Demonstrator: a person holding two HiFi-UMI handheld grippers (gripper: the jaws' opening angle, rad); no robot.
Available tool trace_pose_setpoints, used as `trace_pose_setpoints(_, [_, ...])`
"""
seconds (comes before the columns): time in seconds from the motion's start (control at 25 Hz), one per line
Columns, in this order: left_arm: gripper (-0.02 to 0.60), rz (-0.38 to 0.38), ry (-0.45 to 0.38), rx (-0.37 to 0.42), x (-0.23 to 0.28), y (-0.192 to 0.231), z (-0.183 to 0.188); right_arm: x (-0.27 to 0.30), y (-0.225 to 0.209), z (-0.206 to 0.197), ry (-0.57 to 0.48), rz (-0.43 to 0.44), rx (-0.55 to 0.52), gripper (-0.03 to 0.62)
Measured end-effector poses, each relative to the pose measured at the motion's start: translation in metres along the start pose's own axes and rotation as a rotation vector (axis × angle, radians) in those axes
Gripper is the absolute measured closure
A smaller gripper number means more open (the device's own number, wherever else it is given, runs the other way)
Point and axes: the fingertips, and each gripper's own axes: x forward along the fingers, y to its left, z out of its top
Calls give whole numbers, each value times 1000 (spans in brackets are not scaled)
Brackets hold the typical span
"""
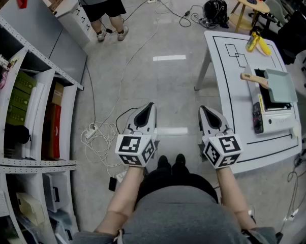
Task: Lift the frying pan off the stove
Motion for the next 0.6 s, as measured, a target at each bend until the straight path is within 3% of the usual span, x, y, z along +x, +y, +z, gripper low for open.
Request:
trace_pose_setpoints(0.32, [575, 11, -9, -12, 1, -4, 1, -2, -7, 5, -15, 25, 47, 591])
trace_pose_setpoints(0.6, [575, 48, -3, 29, 6, -9, 0, -1, -15, 12, -38, 36, 12, 589])
